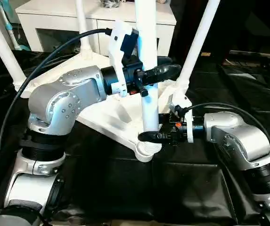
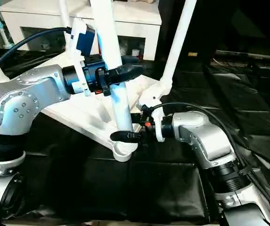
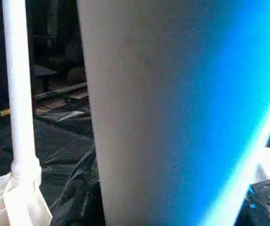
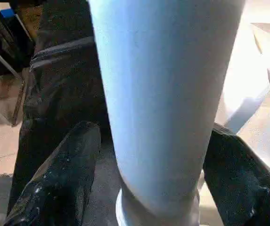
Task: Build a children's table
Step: Pick table leg
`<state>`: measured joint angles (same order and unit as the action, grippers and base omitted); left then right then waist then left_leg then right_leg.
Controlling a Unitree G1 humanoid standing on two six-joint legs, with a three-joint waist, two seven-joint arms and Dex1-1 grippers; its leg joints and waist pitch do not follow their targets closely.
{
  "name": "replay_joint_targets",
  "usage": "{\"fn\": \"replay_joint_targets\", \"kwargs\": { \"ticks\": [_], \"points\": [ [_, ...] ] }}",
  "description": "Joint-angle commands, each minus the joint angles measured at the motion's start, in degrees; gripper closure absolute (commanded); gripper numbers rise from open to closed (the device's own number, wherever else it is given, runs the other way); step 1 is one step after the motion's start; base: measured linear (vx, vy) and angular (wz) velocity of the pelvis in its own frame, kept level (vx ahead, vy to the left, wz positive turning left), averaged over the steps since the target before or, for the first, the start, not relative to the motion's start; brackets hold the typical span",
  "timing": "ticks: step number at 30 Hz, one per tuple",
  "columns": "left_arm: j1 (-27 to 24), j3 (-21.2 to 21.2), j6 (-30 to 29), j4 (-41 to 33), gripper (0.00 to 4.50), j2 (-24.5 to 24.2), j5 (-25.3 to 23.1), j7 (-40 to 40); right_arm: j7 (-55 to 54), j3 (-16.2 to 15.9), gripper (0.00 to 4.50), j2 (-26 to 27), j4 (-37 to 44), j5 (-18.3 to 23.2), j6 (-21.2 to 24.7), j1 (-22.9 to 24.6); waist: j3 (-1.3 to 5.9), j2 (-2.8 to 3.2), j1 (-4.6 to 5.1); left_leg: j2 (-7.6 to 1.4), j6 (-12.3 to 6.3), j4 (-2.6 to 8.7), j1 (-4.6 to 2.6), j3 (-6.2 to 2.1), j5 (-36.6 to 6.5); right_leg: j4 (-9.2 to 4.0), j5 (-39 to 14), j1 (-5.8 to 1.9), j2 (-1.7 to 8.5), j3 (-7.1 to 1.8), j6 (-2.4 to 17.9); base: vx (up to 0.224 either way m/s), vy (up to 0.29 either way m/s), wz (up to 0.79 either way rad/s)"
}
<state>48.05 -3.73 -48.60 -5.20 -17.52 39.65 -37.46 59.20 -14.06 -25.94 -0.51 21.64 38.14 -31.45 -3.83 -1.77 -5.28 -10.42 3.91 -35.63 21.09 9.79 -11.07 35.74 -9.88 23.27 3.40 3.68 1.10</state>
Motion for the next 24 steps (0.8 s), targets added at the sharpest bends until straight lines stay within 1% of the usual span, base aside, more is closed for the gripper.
{"fn": "replay_joint_targets", "kwargs": {
  "ticks": [1, 3, 5, 12, 15, 16, 22, 24],
  "points": [
    [1.7, -0.4, -0.5, -1.4, 2.93, 0.0, 0.1, -0.7, 0.1, -0.3, 1.55, -0.6, 1.0, -0.4, -0.2, 0.4, 4.32, -0.47, -0.19, -2.35, -0.27, 4.03, -0.31, -0.67, -6.6, -4.1, -14.9, -3.34, 4.5, -2.9, 9.3, 0.0, 0.0, 0.0],
    [1.8, -0.3, -0.7, -1.5, 2.93, 0.1, 0.2, -0.7, 0.0, -0.4, 1.63, -0.6, 1.0, -0.4, -0.2, 0.5, 4.32, -0.55, -0.17, -2.3, -0.37, 4.01, -0.25, -0.64, -6.4, -4.07, -14.5, -3.37, 4.44, -2.9, 9.4, 0.0, 0.0, 0.0],
    [1.9, -0.3, -0.8, -1.7, 2.93, 0.1, 0.3, -0.9, 0.0, -0.8, 1.96, -0.7, 0.9, -0.6, -0.1, 0.7, 4.31, -0.52, -0.19, -2.32, -0.38, 4.02, -0.26, -0.65, -6.4, -4.1, -14.8, -3.38, 4.49, -2.9, 9.3, 0.0, 0.0, 0.0],
    [1.9, 0.0, -1.1, -2.0, 2.93, -0.1, 0.5, -1.1, -0.1, -1.0, 2.51, -0.5, 0.7, -0.8, -0.1, 1.0, 4.27, -0.44, -0.16, -2.35, -0.17, 4.07, -0.29, -0.71, -6.7, -4.12, -15.4, -3.34, 4.47, -2.89, 9.1, 0.0, 0.0, 0.0],
    [2.0, 0.4, -1.3, -1.9, 2.93, 0.0, 0.6, -1.0, -0.2, -0.9, 2.59, -0.5, 0.7, -0.7, 0.0, 1.3, 4.27, -0.45, -0.19, -2.33, -0.13, 4.07, -0.26, -0.7, -6.7, -4.15, -15.3, -3.37, 4.48, -2.89, 9.1, 0.0, 0.0, 0.0],
    [2.1, 0.6, -1.3, -1.8, 2.93, 0.1, 0.7, -1.0, -0.2, -0.9, 2.6, -0.5, 0.7, -0.7, 0.0, 1.4, 4.3, -0.36, -0.18, -2.33, -0.16, 4.05, -0.3, -0.7, -6.7, -4.13, -15.1, -3.34, 4.48, -2.9, 9.2, 0.0, 0.0, 0.0],
    [2.4, 1.2, -1.5, -1.6, 2.93, 0.4, 0.9, -0.9, -0.4, -0.9, 2.62, -0.3, 0.4, -1.0, -0.4, 1.7, 4.32, -0.43, -0.18, -2.34, -0.31, 4.04, -0.29, -0.67, -6.5, -4.06, -14.4, -3.37, 4.48, -2.9, 9.5, 0.0, 0.0, 0.0],
    [2.4, 1.3, -1.6, -1.7, 2.93, 0.4, 1.0, -0.9, -0.7, -1.2, 2.62, -0.2, 0.2, -1.8, -1.2, 1.8, 4.29, -0.46, -0.19, -2.35, -0.29, 4.04, -0.27, -0.67, -6.6, -4.09, -14.4, -3.34, 4.48, -2.89, 9.5, 0.0, 0.0, 0.0]
  ]
}}
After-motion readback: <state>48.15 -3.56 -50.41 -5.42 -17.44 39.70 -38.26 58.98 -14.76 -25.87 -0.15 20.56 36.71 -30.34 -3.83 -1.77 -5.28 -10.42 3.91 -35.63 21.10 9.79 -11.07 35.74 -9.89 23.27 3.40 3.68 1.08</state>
